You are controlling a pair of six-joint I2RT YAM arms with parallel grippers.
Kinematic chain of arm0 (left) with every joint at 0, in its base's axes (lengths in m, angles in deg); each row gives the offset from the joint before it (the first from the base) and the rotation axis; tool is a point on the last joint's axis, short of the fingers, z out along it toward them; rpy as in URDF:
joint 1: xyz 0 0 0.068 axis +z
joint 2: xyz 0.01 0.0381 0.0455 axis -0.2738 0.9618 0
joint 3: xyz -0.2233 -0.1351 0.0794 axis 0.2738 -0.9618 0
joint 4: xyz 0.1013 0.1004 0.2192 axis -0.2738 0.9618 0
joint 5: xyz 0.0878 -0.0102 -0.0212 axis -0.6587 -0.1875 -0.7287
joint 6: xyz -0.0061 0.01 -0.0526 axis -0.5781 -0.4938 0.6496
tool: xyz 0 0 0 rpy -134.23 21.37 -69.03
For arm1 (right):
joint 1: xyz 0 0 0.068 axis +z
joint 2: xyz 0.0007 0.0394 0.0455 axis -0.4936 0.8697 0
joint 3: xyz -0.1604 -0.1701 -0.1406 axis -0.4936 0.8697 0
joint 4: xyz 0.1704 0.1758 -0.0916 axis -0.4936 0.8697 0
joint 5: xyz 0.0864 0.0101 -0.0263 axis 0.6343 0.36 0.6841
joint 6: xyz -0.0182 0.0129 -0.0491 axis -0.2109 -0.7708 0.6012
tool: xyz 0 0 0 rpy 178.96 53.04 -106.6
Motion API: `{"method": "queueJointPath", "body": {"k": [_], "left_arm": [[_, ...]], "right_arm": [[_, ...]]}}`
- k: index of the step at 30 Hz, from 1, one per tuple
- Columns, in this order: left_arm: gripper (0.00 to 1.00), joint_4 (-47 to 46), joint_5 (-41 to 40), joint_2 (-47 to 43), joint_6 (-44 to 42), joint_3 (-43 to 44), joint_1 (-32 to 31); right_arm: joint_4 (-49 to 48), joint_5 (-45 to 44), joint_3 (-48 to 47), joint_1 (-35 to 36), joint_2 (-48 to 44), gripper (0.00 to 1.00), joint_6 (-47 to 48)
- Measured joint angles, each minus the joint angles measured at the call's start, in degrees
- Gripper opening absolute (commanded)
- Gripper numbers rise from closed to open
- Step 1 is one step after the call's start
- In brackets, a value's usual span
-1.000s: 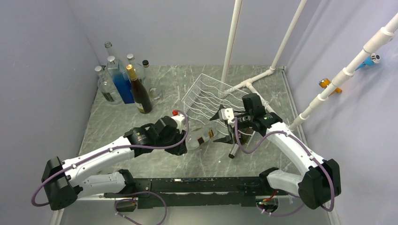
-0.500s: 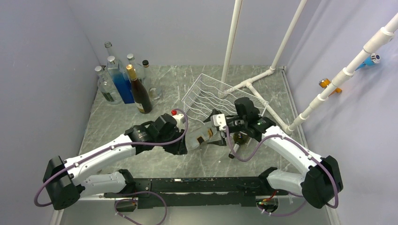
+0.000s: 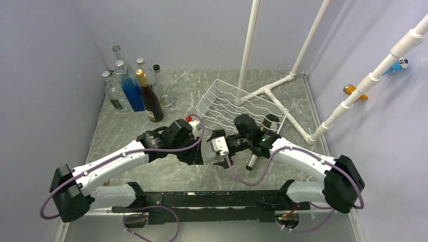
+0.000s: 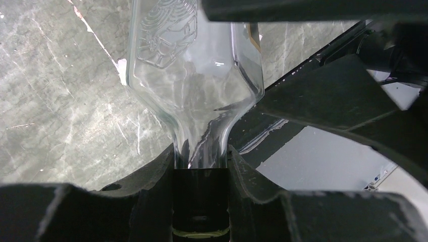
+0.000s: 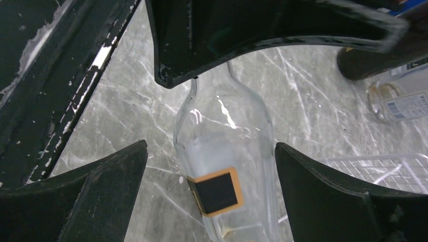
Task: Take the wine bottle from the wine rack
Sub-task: Pick up the wine bottle from the wine rack.
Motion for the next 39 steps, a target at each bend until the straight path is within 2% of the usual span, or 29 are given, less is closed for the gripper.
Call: {"method": "queueJointPath", "body": {"k": [9, 14, 18, 22, 26, 29, 33, 39], "left_arm": [[0.00, 0.4, 1.7, 0.1, 0.1, 0.0, 0.2], [0.00, 0.4, 2.9, 0.2, 0.1, 0.0, 0.2], [0.00, 0.4, 3.9, 0.3, 0.1, 0.0, 0.3], [0.12, 0.6, 4.5, 0.3, -0.2, 0.0, 0.7], [0.26, 0.6, 4.7, 0.3, -0.3, -0.1, 1.1], [0.46, 0.6, 4.8, 0.2, -0.3, -0.2, 1.2], [0.65, -1.3, 5.2, -1.3, 0.2, -1.3, 1.4], [0.80, -3.4, 5.2, -6.3, 1.6, -4.5, 1.7]], "right_arm": [[-4.4, -7.6, 1.5, 5.4, 4.0, 0.96, 2.6], [-6.1, -10.1, 2.1, 6.7, 5.8, 0.84, 3.9], [-7.3, -11.5, 2.1, 7.3, 7.3, 0.65, 4.7], [-7.4, -11.9, 1.9, 7.3, 7.5, 0.33, 5.0], [-7.2, -12.0, 1.5, 7.3, 7.9, 0.16, 5.0], [-7.1, -12.0, 1.4, 7.4, 8.1, 0.00, 4.9], [-7.0, -12.2, 0.9, 7.6, 8.7, 0.00, 4.5], [-6.8, -11.9, 0.8, 7.7, 8.9, 0.00, 3.6]]}}
